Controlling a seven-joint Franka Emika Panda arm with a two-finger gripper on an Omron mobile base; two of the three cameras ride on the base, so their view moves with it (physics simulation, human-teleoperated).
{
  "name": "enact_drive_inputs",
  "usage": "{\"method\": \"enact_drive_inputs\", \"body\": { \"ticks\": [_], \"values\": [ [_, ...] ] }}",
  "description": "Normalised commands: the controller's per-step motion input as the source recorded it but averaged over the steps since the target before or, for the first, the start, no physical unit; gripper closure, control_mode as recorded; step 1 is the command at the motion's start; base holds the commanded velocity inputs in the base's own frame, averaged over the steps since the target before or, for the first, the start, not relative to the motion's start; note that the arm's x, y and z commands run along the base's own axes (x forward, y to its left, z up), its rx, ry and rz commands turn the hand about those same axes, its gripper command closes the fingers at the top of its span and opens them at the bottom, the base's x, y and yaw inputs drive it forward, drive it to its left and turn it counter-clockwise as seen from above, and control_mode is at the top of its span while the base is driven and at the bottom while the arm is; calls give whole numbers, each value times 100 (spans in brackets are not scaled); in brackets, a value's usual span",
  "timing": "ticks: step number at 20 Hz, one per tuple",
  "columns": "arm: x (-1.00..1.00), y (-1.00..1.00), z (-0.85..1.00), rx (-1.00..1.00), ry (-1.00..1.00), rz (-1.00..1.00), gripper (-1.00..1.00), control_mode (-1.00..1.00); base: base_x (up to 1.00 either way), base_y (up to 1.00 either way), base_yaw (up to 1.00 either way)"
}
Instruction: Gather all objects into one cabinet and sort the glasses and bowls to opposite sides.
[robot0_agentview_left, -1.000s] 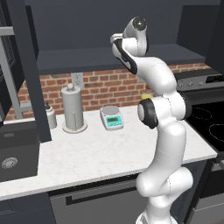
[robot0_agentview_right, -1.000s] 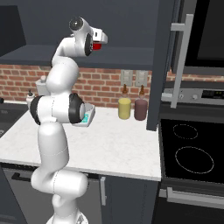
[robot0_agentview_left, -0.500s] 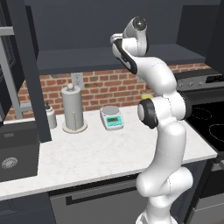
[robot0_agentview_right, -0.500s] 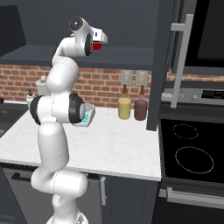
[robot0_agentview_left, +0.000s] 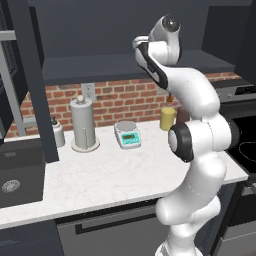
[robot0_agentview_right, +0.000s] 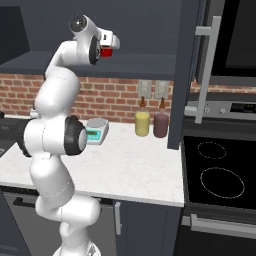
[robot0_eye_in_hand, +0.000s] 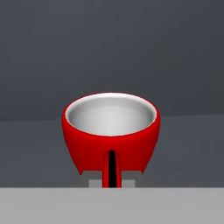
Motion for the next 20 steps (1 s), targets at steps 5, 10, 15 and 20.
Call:
{"method": "enact_drive_inputs", "body": {
  "ticks": [5,10,15,20],
  "values": [
    [-100,-29,0,0,0,0,100,-100,0,0,0],
    [-100,-30,0,0,0,0,100,-100,0,0,0],
    [-100,-28,0,0,0,0,100,-100,0,0,0],
    [-100,-25,4,1,1,0,100,-100,0,0,0]
  ]
}}
